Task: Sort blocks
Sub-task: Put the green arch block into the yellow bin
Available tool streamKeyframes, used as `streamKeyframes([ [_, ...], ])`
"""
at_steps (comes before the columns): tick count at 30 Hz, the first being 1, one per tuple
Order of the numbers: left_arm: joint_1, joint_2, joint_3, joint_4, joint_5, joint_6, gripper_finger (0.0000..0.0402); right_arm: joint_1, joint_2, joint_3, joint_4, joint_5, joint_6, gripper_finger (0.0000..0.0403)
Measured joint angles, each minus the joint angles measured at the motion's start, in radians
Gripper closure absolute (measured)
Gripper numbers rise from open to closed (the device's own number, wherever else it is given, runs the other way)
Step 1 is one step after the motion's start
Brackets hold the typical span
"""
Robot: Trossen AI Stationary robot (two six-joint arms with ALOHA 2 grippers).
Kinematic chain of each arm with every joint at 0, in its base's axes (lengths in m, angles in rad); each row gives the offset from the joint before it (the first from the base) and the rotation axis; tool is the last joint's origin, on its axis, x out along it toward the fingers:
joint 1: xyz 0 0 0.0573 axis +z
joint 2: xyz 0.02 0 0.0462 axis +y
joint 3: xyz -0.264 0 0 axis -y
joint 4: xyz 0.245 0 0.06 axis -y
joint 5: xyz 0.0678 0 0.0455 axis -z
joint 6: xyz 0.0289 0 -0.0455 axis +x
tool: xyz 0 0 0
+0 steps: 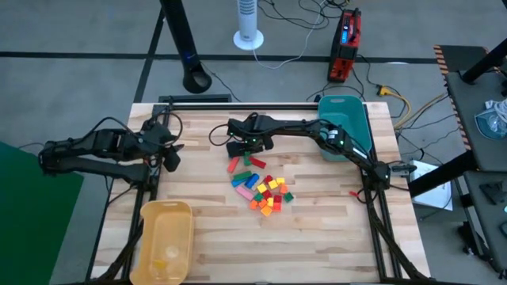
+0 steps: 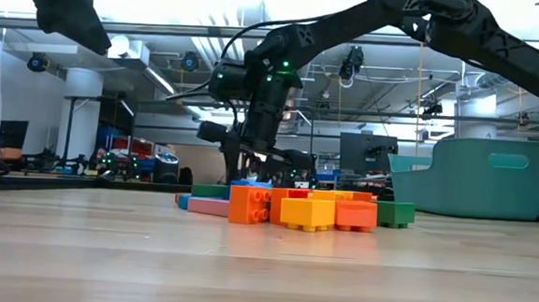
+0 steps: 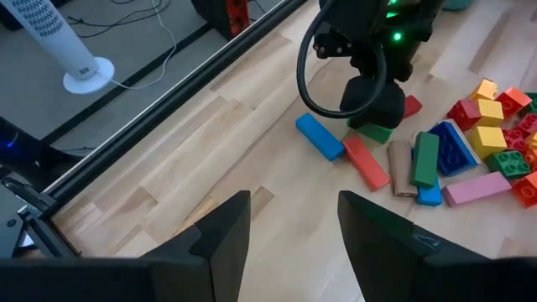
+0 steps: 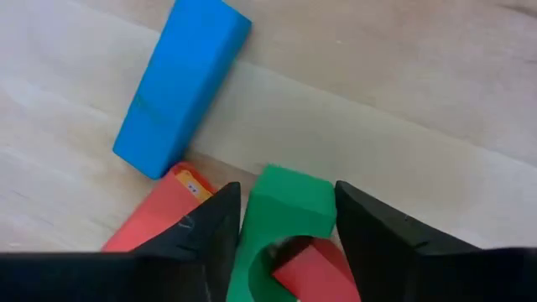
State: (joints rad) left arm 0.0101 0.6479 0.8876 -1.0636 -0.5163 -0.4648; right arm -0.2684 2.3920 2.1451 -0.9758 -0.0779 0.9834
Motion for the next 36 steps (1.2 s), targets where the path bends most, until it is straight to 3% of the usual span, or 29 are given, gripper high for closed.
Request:
streamKeyframes([
  [6,0.000,0.000,0.000,0.001,0.000,0.000,0.0233,0.000,0.000,-0.003,0.008,0.026,-0.033,0.0279],
  [15,0.000,-0.001,0.000,0.044,-0.013,0.008,0.0233,0.002,-0.016,0.008,0.012,0.058,-0.093,0.0279],
  [17,0.001,-0.005,0.010,0.080,0.019,0.022,0.0233,0.002,-0.042,0.026,0.017,0.093,-0.115,0.0279],
  [20,0.001,-0.021,0.036,0.168,0.146,0.068,0.0233,0.002,-0.137,0.045,0.048,0.143,-0.182,0.0279],
  [23,0.001,-0.049,0.061,0.283,0.302,0.128,0.0233,0.000,-0.250,0.047,0.160,0.164,-0.293,0.0279],
  [25,0.000,-0.068,0.073,0.350,0.326,0.147,0.0233,0.000,-0.313,0.046,0.252,0.164,-0.389,0.0279],
  [30,0.001,-0.109,0.085,0.510,0.312,0.191,0.0233,0.027,-0.445,0.042,0.527,0.113,-0.643,0.0279],
  [36,0.000,-0.084,0.086,0.808,0.162,0.269,0.0233,0.057,-0.501,0.040,0.899,0.066,-0.688,0.0279],
])
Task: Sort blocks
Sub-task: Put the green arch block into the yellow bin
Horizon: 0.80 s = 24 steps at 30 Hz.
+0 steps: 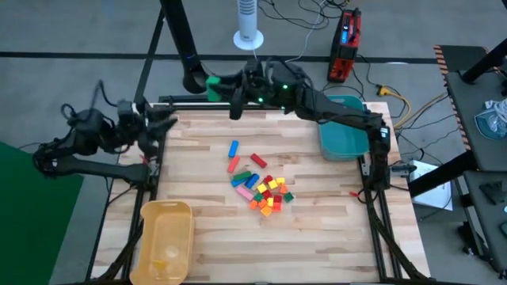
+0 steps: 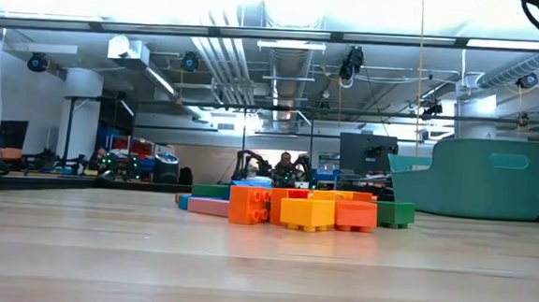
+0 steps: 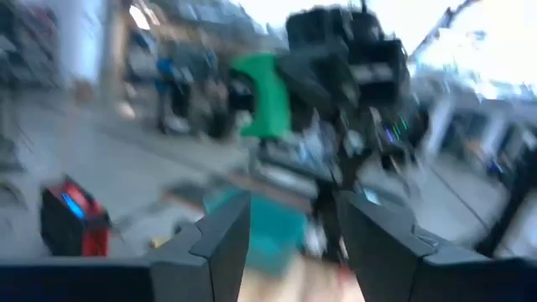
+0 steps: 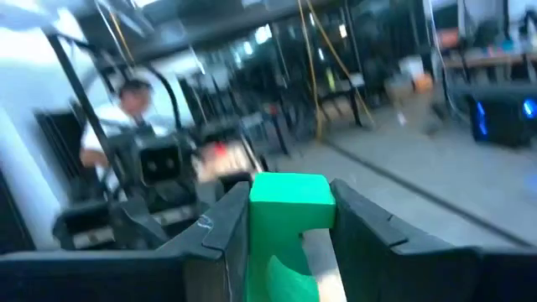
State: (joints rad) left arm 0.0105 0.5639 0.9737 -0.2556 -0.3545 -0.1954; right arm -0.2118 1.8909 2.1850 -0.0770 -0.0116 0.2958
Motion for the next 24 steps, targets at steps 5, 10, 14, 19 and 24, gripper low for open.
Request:
streamKeyframes([
  [5,-0.001,0.092,0.029,0.166,-0.015,0.094,0.0228,0.018,0.006,-0.003,0.107,0.012,0.000,0.0279],
  [10,-0.004,0.225,0.146,0.063,-0.066,0.153,0.0205,0.024,0.008,-0.006,0.102,0.052,0.017,0.0279],
  [14,-0.003,0.308,0.280,-0.068,-0.203,0.187,0.0178,0.027,0.007,-0.006,0.064,0.140,-0.023,0.0279],
  [19,-0.003,0.408,0.426,-0.205,-0.240,0.206,0.0146,0.029,0.005,-0.005,0.019,0.251,-0.036,0.0279],
  [24,-0.002,0.510,0.487,-0.265,-0.283,0.229,0.0131,0.032,0.009,-0.006,0.024,0.276,-0.029,0.0279],
])
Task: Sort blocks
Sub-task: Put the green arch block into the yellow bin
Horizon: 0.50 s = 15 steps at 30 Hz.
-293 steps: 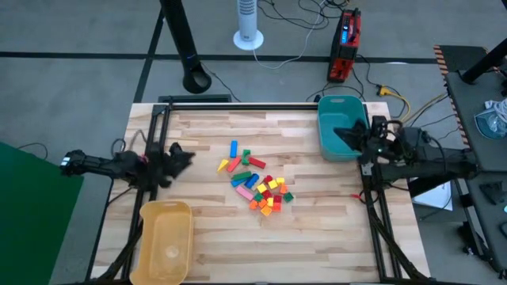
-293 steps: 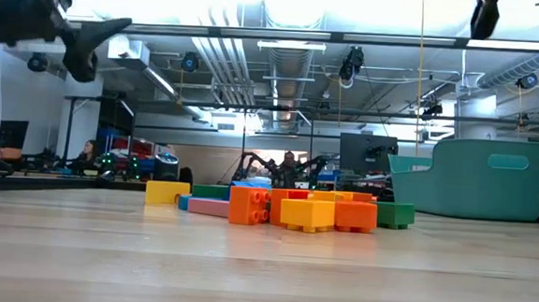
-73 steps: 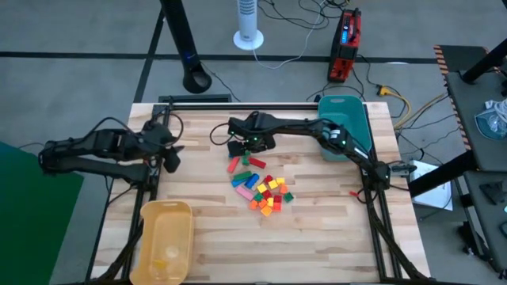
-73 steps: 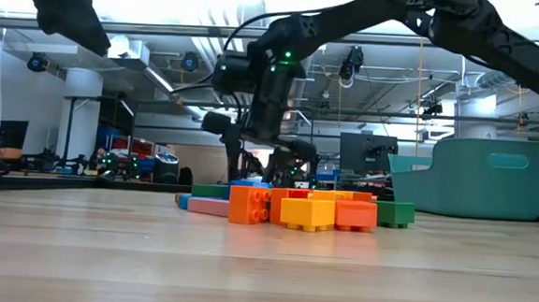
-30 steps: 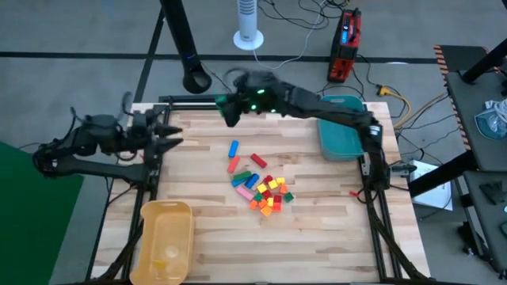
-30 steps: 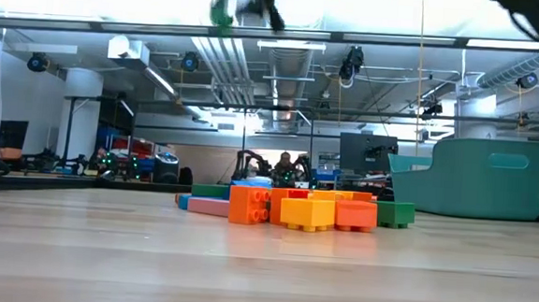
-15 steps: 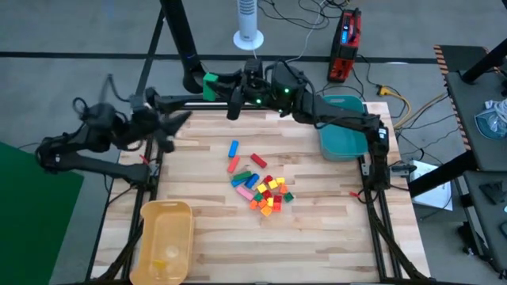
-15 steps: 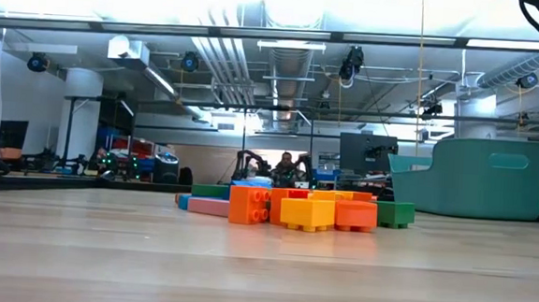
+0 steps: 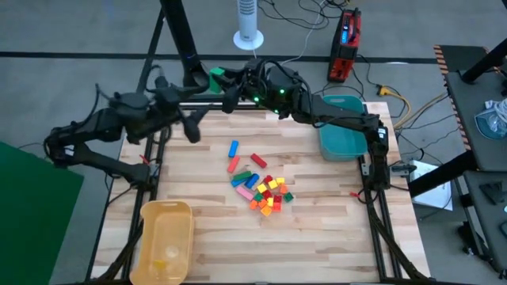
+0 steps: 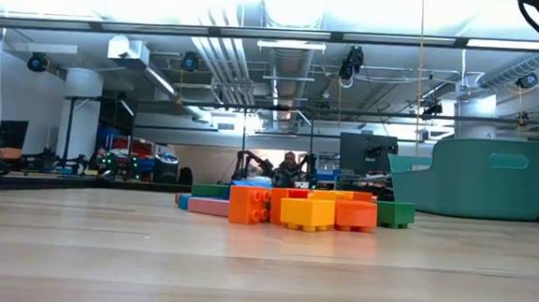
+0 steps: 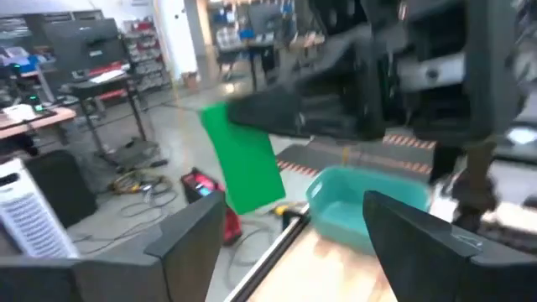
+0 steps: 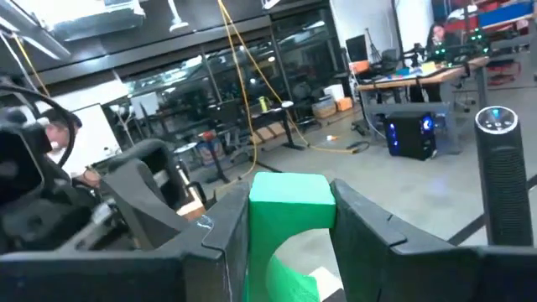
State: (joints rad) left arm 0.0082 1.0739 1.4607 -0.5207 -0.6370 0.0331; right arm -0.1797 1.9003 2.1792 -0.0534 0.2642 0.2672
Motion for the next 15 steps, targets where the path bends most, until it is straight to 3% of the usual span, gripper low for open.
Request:
streamKeyframes([
  [9,0.003,0.074,0.049,0.004,-0.113,0.010,0.0129,0.020,0.000,0.000,0.003,0.018,-0.043,0.0279],
  [15,0.003,0.110,0.053,0.006,-0.114,0.011,0.0129,0.026,0.000,-0.002,-0.001,0.021,-0.044,0.0279],
])
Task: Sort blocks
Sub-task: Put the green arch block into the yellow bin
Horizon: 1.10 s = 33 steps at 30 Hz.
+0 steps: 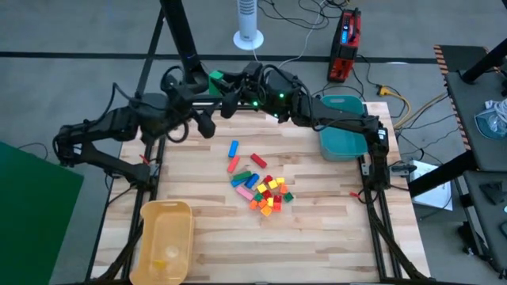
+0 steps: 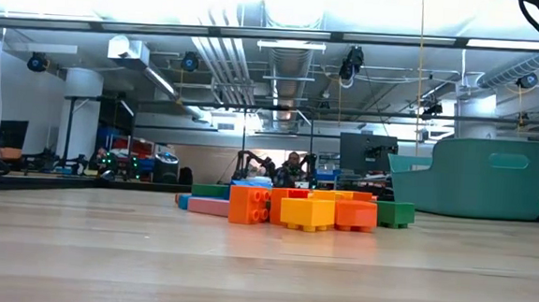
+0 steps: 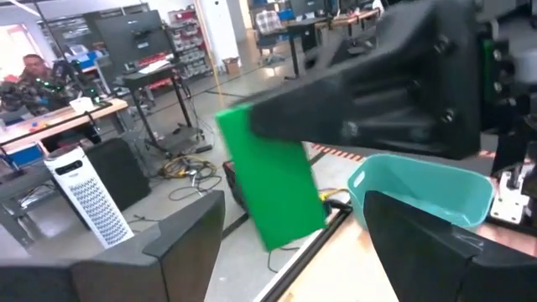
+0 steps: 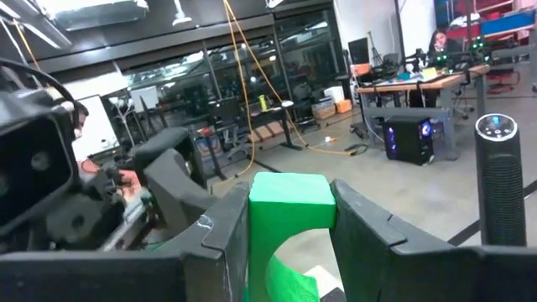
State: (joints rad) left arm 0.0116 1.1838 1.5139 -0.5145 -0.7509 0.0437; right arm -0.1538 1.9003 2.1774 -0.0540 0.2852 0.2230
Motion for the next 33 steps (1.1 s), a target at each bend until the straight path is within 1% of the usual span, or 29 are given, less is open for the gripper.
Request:
streamKeyframes([
  [9,0.006,0.021,-0.001,0.009,-0.002,-0.003,0.0130,0.024,0.000,0.000,-0.001,0.000,-0.022,0.0279],
  [12,0.006,0.014,-0.001,0.008,-0.001,-0.001,0.0141,0.034,0.000,0.000,-0.001,0.000,-0.026,0.0279],
  [16,0.006,0.010,-0.001,0.005,0.004,-0.001,0.0180,0.041,0.000,0.000,-0.001,0.000,-0.026,0.0279],
  [19,0.006,0.010,-0.002,0.002,0.034,-0.008,0.0226,0.043,0.000,0.000,-0.001,0.000,-0.024,0.0279],
  [22,0.005,0.008,-0.002,0.001,0.040,-0.041,0.0277,0.045,0.000,0.000,-0.011,0.003,-0.024,0.0279],
  [23,0.005,0.007,-0.002,-0.005,0.043,-0.052,0.0280,0.045,0.000,0.000,-0.016,0.003,-0.017,0.0277],
  [29,0.002,-0.016,-0.002,-0.070,0.052,-0.121,0.0280,0.045,0.000,-0.001,-0.053,-0.001,0.016,0.0215],
  [33,-0.002,-0.054,-0.002,-0.162,0.052,-0.195,0.0280,0.045,-0.015,-0.001,-0.100,-0.003,0.012,0.0199],
])
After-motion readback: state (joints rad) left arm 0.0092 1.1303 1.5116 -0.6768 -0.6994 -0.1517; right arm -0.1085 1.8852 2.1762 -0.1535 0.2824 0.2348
